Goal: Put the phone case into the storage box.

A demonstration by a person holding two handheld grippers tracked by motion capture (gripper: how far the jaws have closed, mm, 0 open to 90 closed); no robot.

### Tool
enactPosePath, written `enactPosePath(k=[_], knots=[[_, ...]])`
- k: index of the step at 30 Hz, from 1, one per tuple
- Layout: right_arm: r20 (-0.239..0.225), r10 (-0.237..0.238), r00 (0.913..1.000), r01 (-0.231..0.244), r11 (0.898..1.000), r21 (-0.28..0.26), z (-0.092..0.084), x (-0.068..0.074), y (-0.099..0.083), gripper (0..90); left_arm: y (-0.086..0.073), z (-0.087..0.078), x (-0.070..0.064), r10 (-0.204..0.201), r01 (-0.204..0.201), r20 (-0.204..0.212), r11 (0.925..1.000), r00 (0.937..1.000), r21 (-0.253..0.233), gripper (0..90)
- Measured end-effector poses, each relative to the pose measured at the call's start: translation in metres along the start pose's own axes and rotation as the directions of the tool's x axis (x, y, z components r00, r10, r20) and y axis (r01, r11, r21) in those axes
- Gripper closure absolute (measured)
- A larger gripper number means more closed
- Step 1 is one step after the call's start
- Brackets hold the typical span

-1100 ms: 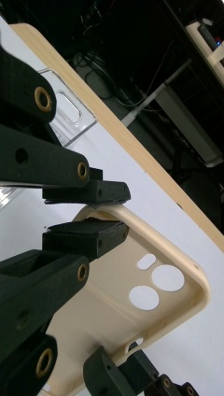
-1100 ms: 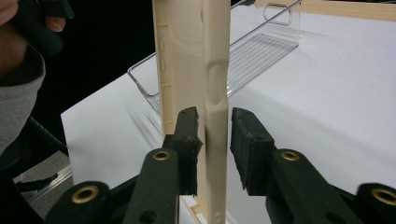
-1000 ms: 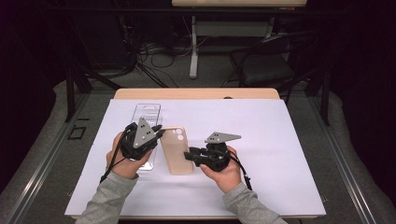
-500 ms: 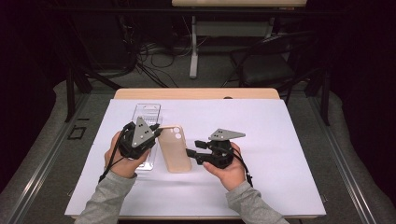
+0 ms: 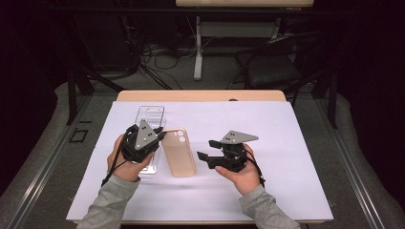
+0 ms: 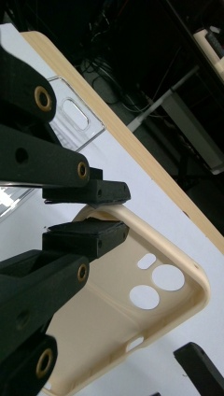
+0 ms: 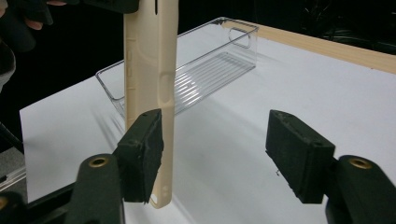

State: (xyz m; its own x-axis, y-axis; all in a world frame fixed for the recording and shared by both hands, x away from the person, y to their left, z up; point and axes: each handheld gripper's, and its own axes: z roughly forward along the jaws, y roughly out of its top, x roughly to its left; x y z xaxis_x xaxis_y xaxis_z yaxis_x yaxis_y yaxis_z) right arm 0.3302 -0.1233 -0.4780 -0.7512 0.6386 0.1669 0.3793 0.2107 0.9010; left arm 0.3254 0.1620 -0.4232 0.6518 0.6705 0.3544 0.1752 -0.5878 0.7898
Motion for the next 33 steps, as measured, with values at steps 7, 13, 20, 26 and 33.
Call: enactPosePath(k=[7,13,20,26,33], knots=[[0.081,0.009,0.9967,-0.01,1.0,0.005,-0.014,-0.015,-0.01,29.3,-0.001,0.0,0.001,-0.005,0.005,-0.005,1.0,1.0,0.0,80.2],[0.146,0.038,0.9886,-0.039,0.999,0.006,-0.027,-0.029,-0.02,23.0,-0.001,0.0,0.001,-0.018,0.018,-0.004,0.9998,0.9998,-0.005,80.1],[0.187,0.071,0.9798,-0.071,0.997,-0.005,-0.044,-0.04,-0.028,21.8,-0.001,0.0,0.001,-0.03,0.03,0.001,0.9995,0.9996,-0.007,80.0],[0.216,0.09,0.9723,-0.088,0.996,-0.023,-0.054,-0.047,-0.034,21.8,-0.001,-0.001,0.003,-0.046,0.046,-0.001,0.999,0.999,-0.004,80.0],[0.232,0.089,0.9687,-0.086,0.996,-0.021,-0.058,-0.051,-0.037,21.8,-0.001,-0.002,0.003,-0.049,0.049,-0.011,0.9988,0.9987,-0.004,80.1]])
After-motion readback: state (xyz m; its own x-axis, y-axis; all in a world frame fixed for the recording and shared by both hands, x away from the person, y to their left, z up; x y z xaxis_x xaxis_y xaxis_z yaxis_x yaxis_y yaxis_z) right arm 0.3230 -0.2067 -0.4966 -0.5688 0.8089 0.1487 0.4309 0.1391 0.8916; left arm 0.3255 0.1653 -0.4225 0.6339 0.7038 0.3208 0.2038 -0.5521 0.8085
